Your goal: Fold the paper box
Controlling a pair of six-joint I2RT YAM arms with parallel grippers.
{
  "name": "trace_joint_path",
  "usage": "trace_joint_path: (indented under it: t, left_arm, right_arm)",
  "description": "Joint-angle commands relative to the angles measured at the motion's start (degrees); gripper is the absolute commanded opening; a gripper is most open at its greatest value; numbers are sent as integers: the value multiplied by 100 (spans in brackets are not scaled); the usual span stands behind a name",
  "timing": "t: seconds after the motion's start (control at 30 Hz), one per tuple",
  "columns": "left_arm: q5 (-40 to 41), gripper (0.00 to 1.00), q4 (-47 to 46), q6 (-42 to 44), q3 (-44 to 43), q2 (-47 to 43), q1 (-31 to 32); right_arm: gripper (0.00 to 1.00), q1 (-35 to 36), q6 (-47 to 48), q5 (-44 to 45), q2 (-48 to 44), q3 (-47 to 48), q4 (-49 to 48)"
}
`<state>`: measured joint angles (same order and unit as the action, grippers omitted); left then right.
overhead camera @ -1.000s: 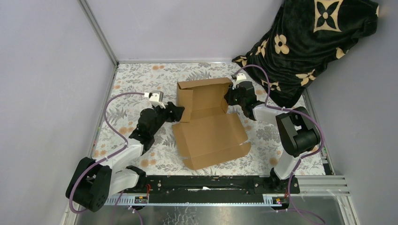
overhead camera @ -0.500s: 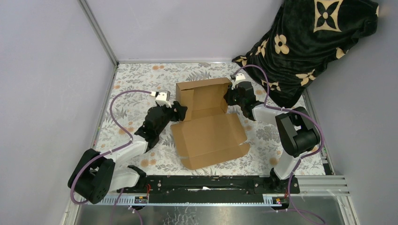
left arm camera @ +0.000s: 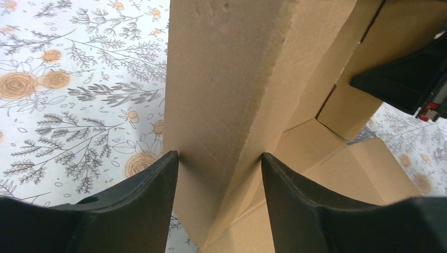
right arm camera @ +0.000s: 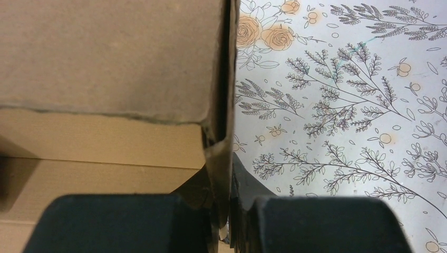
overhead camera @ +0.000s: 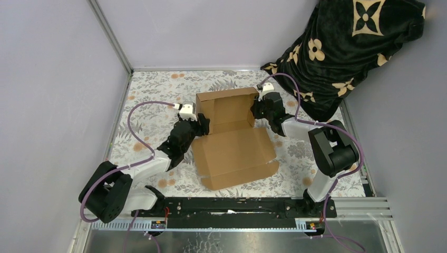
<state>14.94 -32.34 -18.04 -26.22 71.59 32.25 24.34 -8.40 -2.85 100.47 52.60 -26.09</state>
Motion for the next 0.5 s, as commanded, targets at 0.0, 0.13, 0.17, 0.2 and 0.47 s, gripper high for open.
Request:
trace_joint_path:
  t: [0.0, 0.13, 0.17, 0.2, 0.47]
  left_arm:
    - [752, 63, -61, 157, -271, 180, 72]
    - [1012, 57, -113, 187, -340, 344, 105]
    - [1089, 54, -134, 199, -360, 387, 111]
    - [1150, 53, -151, 204, -384, 429, 121]
    - [1448, 37, -325, 334, -503, 804, 132]
  right_arm:
    - [0, 246, 102, 66, 228, -235, 945]
    - [0, 323, 93, 105, 193, -288, 951]
    - [0, 340, 93, 109, 176, -308, 944]
    - [0, 355, 93, 108, 169, -330, 946]
    - [0, 448, 179, 175, 33, -458, 1001]
